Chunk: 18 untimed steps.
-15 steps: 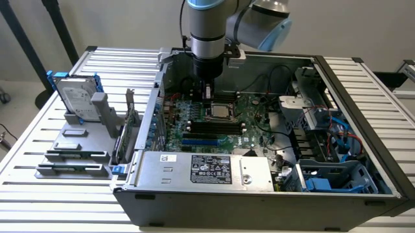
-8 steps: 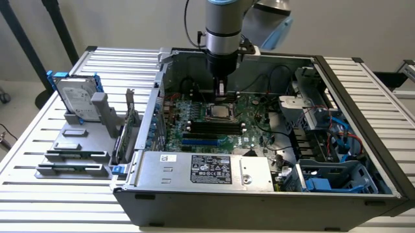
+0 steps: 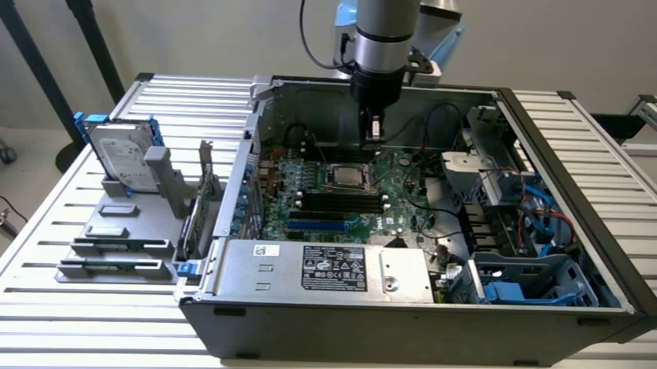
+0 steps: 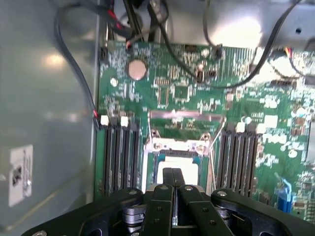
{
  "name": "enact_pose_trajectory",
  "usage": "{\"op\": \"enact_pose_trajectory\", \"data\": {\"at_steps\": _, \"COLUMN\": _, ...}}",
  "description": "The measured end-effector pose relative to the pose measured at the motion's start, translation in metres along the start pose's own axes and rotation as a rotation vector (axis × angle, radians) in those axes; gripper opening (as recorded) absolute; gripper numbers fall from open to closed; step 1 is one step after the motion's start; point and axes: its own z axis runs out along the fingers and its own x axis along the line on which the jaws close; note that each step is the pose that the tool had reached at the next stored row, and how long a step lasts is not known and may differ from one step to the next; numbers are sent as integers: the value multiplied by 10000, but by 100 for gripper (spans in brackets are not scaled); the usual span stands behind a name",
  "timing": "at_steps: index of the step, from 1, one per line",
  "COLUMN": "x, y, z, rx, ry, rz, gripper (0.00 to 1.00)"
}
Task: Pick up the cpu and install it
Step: 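Close the cpu cover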
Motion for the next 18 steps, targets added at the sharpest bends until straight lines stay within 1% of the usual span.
{"op": "enact_pose_trajectory", "data": {"at_steps": 4, "x": -3, "y": 186, "z": -76, "rx": 65, "ry": 12, "rz": 3, "gripper": 11}}
{"op": "enact_pose_trajectory", "data": {"at_steps": 8, "x": -6, "y": 370, "z": -140, "rx": 109, "ry": 18, "rz": 5, "gripper": 11}}
{"op": "enact_pose_trajectory", "data": {"at_steps": 15, "x": -15, "y": 679, "z": -143, "rx": 142, "ry": 19, "rz": 6, "gripper": 11}}
{"op": "enact_pose_trajectory", "data": {"at_steps": 16, "x": -16, "y": 703, "z": -132, "rx": 141, "ry": 22, "rz": 6, "gripper": 11}}
{"op": "enact_pose_trajectory", "data": {"at_steps": 18, "x": -18, "y": 720, "z": -96, "rx": 141, "ry": 15, "rz": 4, "gripper": 11}}
